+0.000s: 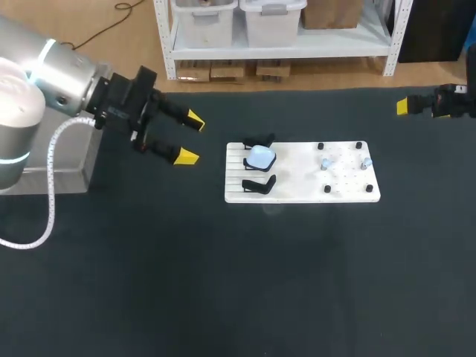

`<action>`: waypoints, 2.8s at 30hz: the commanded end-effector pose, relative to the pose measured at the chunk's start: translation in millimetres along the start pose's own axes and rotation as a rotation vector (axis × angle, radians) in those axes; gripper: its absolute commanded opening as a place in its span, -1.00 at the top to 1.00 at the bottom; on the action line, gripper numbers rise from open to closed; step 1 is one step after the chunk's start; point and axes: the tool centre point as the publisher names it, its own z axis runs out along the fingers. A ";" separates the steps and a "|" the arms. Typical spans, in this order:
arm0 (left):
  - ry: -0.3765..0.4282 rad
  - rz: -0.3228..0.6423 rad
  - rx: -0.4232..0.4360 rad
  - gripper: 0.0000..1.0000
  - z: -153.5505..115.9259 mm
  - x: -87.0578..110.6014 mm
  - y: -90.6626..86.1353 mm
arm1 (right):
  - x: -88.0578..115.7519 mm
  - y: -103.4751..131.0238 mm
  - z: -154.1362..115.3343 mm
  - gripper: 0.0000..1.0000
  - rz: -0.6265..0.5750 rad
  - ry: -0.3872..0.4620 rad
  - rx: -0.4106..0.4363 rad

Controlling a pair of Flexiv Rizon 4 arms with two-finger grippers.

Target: Pick up each earbud case from the left stands, insert the matching earbuds, close the lid, and place the case in the box.

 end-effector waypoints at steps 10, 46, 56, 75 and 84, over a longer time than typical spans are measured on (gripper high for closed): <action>0.003 -0.014 -0.013 -1.00 29.0 6.5 25.8 | 0.1 0.4 -0.4 -1.00 0.000 0.000 0.002; -0.015 -0.034 0.021 -0.84 83.6 15.8 34.9 | 0.1 0.4 -0.4 -1.00 0.000 0.000 0.002; -0.007 -0.046 0.038 -0.80 96.4 15.1 34.4 | 0.1 0.4 -0.4 -1.00 0.000 0.000 0.002; -0.019 -0.084 0.013 -0.68 109.9 14.7 51.6 | 0.1 0.4 -0.4 -1.00 0.000 0.000 0.002; -0.022 -0.087 0.033 -0.30 116.7 15.9 49.0 | 0.1 0.4 -0.4 -1.00 0.000 0.000 0.002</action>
